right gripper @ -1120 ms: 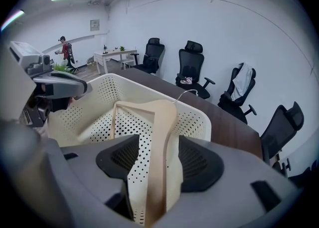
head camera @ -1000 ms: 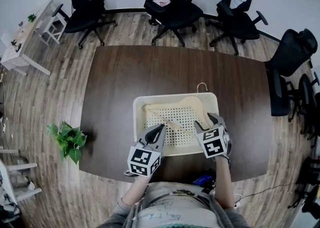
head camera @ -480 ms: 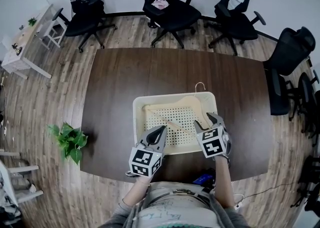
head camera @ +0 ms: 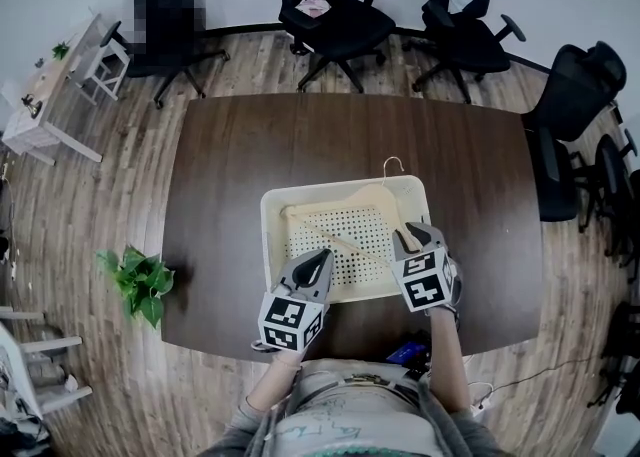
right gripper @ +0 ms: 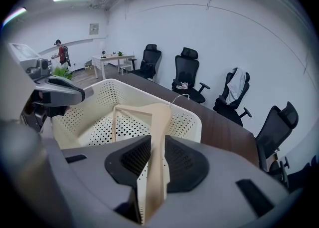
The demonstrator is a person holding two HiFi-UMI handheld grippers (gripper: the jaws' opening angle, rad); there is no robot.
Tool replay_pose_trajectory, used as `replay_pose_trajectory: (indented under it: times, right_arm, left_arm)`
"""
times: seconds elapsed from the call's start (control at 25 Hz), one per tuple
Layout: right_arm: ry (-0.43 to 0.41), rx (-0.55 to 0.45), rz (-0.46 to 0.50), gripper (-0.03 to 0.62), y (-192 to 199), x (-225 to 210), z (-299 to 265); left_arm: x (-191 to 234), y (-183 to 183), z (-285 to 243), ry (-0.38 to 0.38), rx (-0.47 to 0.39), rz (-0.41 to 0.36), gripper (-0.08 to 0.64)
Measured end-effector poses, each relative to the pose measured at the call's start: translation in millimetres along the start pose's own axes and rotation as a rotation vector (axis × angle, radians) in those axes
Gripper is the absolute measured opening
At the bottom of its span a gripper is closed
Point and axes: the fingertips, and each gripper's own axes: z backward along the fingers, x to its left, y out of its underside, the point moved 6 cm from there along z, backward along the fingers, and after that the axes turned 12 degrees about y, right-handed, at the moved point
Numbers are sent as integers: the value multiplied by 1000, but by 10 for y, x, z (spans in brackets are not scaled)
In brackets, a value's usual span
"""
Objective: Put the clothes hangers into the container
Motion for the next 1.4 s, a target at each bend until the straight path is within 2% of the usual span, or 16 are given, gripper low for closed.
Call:
replay_pose_trajectory:
  times: [0.44,0.84,1.4]
  right_arm:
    - [-25,-23,-6,48,65,64,74]
    - [-52,-56,-2,38,108,65,198]
    - [-43,-150,-37,37,155,42,325]
  left_arm:
    - [-110,59,31,0,16,-14,11]
    - [-222,142,72,-21,43,-30,11]
    - [-217,155,63,-47,52,-38,11]
